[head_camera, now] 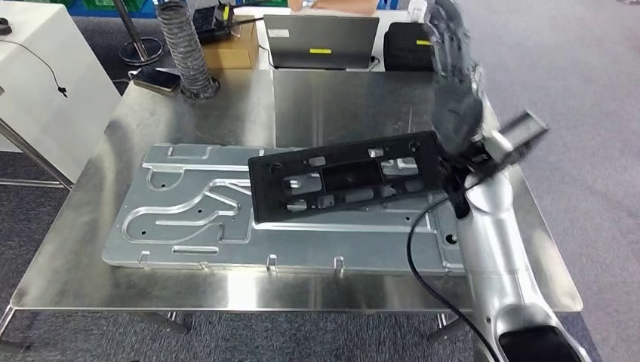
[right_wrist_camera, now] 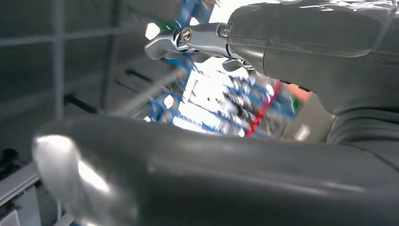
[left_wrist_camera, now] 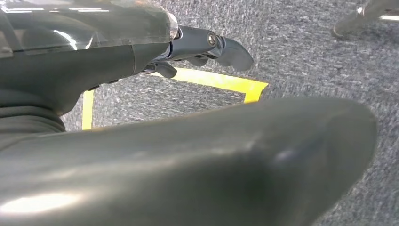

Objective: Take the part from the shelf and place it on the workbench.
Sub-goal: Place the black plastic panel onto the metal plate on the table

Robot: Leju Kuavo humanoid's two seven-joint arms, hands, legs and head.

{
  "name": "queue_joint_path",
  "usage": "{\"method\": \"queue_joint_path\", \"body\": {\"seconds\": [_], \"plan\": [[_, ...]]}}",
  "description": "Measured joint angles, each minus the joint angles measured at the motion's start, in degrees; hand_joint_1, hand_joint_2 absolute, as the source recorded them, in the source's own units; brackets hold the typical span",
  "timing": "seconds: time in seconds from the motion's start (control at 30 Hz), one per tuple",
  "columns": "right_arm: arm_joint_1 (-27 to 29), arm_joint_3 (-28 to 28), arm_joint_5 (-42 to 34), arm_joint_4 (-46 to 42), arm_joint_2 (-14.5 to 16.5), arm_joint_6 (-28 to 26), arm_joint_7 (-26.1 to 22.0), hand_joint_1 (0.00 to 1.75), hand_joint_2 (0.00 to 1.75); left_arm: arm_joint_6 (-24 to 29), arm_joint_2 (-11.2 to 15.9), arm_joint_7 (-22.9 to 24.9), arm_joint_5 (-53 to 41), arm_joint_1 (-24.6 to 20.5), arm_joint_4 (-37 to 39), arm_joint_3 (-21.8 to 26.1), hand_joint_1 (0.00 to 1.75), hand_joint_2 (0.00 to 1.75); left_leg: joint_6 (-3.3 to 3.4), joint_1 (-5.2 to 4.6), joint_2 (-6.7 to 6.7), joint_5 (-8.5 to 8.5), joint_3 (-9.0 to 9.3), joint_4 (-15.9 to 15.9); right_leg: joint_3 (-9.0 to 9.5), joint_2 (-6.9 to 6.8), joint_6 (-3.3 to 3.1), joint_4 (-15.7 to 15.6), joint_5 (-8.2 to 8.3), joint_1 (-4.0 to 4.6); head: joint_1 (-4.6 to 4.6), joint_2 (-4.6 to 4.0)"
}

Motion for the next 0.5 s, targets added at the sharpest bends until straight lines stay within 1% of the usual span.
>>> {"method": "queue_joint_path", "body": {"seconds": [0.03,0.07,0.1,0.13,0.2,0.23,0.27,0.3,0.37,0.4,0.43,0.47,0.5], "plan": [[1.85,-1.84,1.29,-3.03,-0.74,-1.94,-0.49,0.00,0.00,-0.17,0.00,-0.31,0.22,0.21,0.00,0.17,0.00,0.00,0.42,0.04,0.00,0.09,0.02,-0.12,0.04,0.00,0.35,-0.01,-0.12,-0.09,0.01,0.00],[3.65,-3.84,3.07,-5.99,-1.38,-4.41,-1.02,0.00,0.00,-0.37,0.00,-0.73,0.47,0.36,0.00,0.33,0.00,0.00,0.86,0.06,0.02,0.17,0.08,-0.26,-0.12,0.01,0.66,0.49,-0.63,-0.19,0.01,0.00],[5.47,-6.02,5.47,-8.64,-1.83,-7.69,-1.67,0.00,0.00,-0.59,0.01,-1.22,0.78,0.45,0.00,0.50,0.00,0.00,1.28,0.12,0.04,0.27,0.13,-0.42,-0.75,0.02,0.95,2.03,-1.74,-0.28,0.02,0.00],[7.51,-8.46,8.35,-11.16,-2.14,-11.68,-2.49,0.00,0.00,-0.80,0.01,-1.73,1.10,0.49,0.00,0.72,0.00,0.00,1.64,0.17,0.04,0.32,0.17,-0.54,-1.91,0.03,1.19,4.76,-3.38,-0.37,0.02,0.00],[12.76,-14.15,13.13,-15.46,-2.41,-19.61,-4.31,0.00,0.00,-1.13,0.02,-2.44,1.65,0.63,0.00,1.27,0.00,0.00,2.04,0.09,-0.09,0.26,0.16,-0.55,-5.38,0.04,1.47,12.24,-6.81,-0.44,0.02,0.01],[15.82,-17.43,14.31,-17.26,-2.44,-22.86,-5.17,0.00,0.00,-1.26,0.02,-2.58,1.82,0.77,0.00,1.55,0.00,0.00,2.13,0.04,-0.22,0.22,0.17,-0.55,-6.63,0.04,1.55,14.79,-7.49,-0.46,0.02,0.01],[18.71,-20.67,14.66,-18.72,-2.42,-25.23,-5.90,0.00,0.00,-1.37,0.02,-2.63,1.93,0.90,0.00,1.77,0.00,0.00,2.17,0.00,-0.37,0.20,0.18,-0.55,-7.08,0.03,1.55,15.54,-7.23,-0.47,0.02,0.01],[21.21,-23.75,14.45,-19.88,-2.40,-26.74,-6.46,0.00,0.00,-1.45,0.02,-2.63,2.03,1.00,0.00,1.95,0.00,0.00,2.16,-0.04,-0.48,0.19,0.21,-0.54,-6.37,0.03,1.45,13.86,-5.91,-0.48,0.02,0.01],[24.69,-28.78,13.83,-21.69,-2.37,-28.01,-7.25,0.00,0.00,-1.60,0.02,-2.63,2.14,1.03,0.00,2.25,0.00,0.00,2.04,-0.20,-0.48,0.13,0.29,-0.53,-2.75,-0.02,0.95,6.18,-2.36,-0.38,0.02,0.00],[25.85,-30.61,13.68,-22.45,-2.35,-28.17,-7.46,0.00,0.00,-1.66,0.02,-2.63,2.17,0.98,0.00,2.40,0.00,0.00,1.86,-0.37,-0.37,0.05,0.32,-0.52,-1.08,-0.02,0.67,2.64,-1.03,-0.25,0.02,0.00],[26.71,-31.97,13.76,-23.10,-2.33,-28.31,-7.60,0.00,0.00,-1.69,0.02,-2.63,2.17,0.93,0.00,2.52,0.00,0.00,1.62,-0.49,-0.22,-0.01,0.36,-0.53,-0.06,-0.01,0.44,0.46,-0.36,-0.10,0.02,0.00],[27.36,-32.90,13.88,-23.55,-2.30,-28.40,-7.67,0.00,0.00,-1.71,0.03,-2.63,2.17,0.89,0.00,2.63,0.00,0.00,1.34,-0.58,-0.07,-0.04,0.40,-0.58,0.25,0.04,0.25,-0.32,-0.25,0.06,0.02,0.00],[27.90,-33.61,14.00,-23.88,-2.25,-28.49,-7.68,0.00,0.00,-1.71,0.04,-2.63,2.17,0.84,0.00,2.72,0.00,0.00,1.03,-0.63,0.03,-0.03,0.49,-0.67,0.24,0.12,0.05,-0.35,-0.11,0.16,0.02,0.01]]}}
